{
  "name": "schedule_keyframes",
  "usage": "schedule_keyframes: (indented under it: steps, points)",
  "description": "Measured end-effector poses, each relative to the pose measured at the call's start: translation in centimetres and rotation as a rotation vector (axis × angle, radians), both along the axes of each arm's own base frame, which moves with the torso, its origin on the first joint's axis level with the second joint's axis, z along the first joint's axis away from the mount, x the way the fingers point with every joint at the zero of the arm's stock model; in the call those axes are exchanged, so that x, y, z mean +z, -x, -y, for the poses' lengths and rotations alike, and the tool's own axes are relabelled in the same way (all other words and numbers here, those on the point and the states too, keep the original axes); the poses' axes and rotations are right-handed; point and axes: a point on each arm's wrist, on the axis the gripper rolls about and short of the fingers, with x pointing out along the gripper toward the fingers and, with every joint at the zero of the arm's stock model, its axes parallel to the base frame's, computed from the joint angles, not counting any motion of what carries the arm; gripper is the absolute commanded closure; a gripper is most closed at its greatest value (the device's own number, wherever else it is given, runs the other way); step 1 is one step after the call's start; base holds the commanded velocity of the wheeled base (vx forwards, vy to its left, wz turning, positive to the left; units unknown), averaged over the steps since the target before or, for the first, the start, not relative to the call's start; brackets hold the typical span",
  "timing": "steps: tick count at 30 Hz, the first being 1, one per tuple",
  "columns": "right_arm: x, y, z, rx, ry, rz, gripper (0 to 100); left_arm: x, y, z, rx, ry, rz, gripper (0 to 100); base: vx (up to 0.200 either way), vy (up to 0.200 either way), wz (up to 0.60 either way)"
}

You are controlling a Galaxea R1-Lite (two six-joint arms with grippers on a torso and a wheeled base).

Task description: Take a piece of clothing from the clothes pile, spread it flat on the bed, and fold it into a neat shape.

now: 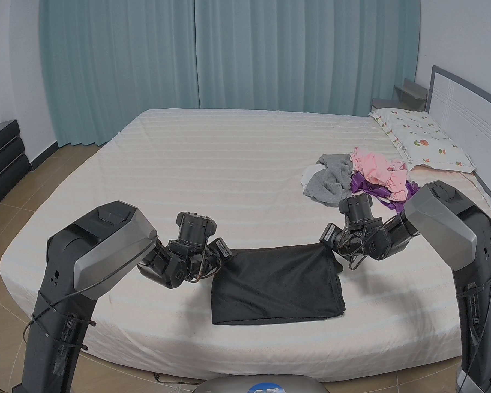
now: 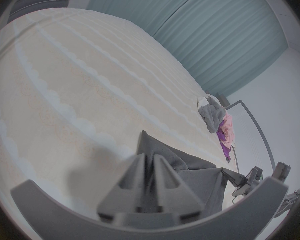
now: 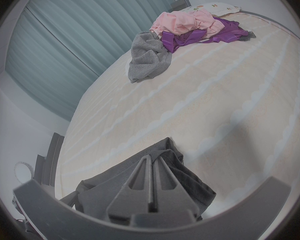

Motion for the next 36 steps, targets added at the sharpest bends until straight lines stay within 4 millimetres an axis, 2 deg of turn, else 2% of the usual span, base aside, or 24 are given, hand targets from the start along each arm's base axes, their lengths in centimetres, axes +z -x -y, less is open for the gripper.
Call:
schedule_keyframes:
  steps: [10, 21, 22, 23, 29, 36]
  points:
    - [-0.2, -0.2, -0.1, -0.015, -0.021, 0.003, 100, 0.1, -0.6, -0.7, 0.1, -0.048, 0.037, 100, 0.0, 0.0, 0.0]
    - [-0.9, -0.7, -0.6, -0.013, -0.02, 0.001, 100, -0.3, -0.8, -1.2, 0.114, -0.056, 0.024, 100, 0.0, 0.0, 0.0]
    - [-1.0, -0.7, -0.6, -0.013, -0.018, -0.001, 0, -0.4, -0.7, -1.2, 0.113, -0.056, 0.024, 100, 0.0, 0.0, 0.0]
    - [-1.1, -0.6, -0.6, -0.012, -0.017, -0.004, 0, -0.4, -0.7, -1.2, 0.113, -0.057, 0.022, 0, 0.0, 0.0, 0.0]
    - [-1.3, -0.4, -0.6, -0.013, -0.019, -0.009, 0, -0.5, -0.7, -1.2, 0.106, -0.051, 0.016, 0, 0.0, 0.0, 0.0]
    - [-0.1, 0.7, 0.3, -0.009, -0.042, -0.002, 0, 0.0, -0.4, -1.5, 0.138, -0.016, 0.002, 0, 0.0, 0.0, 0.0]
